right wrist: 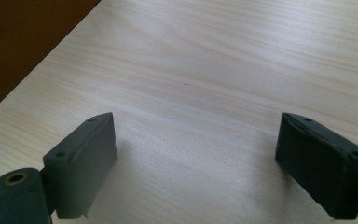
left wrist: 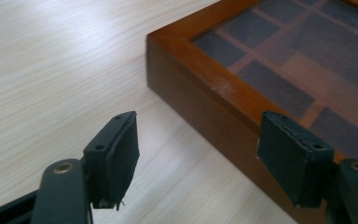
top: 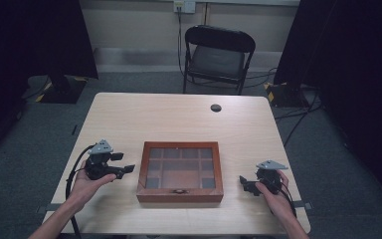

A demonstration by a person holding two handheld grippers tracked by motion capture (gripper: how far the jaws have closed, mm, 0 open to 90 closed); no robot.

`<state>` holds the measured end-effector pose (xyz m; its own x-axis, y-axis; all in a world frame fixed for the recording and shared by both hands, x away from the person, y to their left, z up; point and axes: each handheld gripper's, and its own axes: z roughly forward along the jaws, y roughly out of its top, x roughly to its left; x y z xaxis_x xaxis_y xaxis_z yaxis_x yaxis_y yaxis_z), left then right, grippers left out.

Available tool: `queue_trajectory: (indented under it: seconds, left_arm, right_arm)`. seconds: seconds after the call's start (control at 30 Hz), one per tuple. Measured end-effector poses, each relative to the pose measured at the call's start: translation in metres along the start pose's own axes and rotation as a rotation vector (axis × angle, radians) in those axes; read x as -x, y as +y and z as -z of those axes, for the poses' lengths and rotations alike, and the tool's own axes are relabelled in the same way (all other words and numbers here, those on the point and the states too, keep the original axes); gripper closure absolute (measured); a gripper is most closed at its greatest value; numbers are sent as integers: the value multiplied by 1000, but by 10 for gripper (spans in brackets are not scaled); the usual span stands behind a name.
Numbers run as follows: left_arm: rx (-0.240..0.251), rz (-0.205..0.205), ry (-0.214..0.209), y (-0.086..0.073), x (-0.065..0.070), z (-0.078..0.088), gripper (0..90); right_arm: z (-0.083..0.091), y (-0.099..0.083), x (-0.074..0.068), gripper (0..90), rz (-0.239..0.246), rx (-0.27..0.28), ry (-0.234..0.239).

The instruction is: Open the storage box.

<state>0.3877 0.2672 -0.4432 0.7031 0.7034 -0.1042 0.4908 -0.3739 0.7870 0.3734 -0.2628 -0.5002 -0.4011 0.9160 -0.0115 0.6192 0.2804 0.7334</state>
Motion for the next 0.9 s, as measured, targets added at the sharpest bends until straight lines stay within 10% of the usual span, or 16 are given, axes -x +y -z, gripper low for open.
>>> queue_trajectory:
  seconds: [0.9]
  left_arm:
    - [15, -78, -246, 49, 75, -27, 441]
  right_arm:
    - [0, 0, 0, 114, 1, 0, 1]
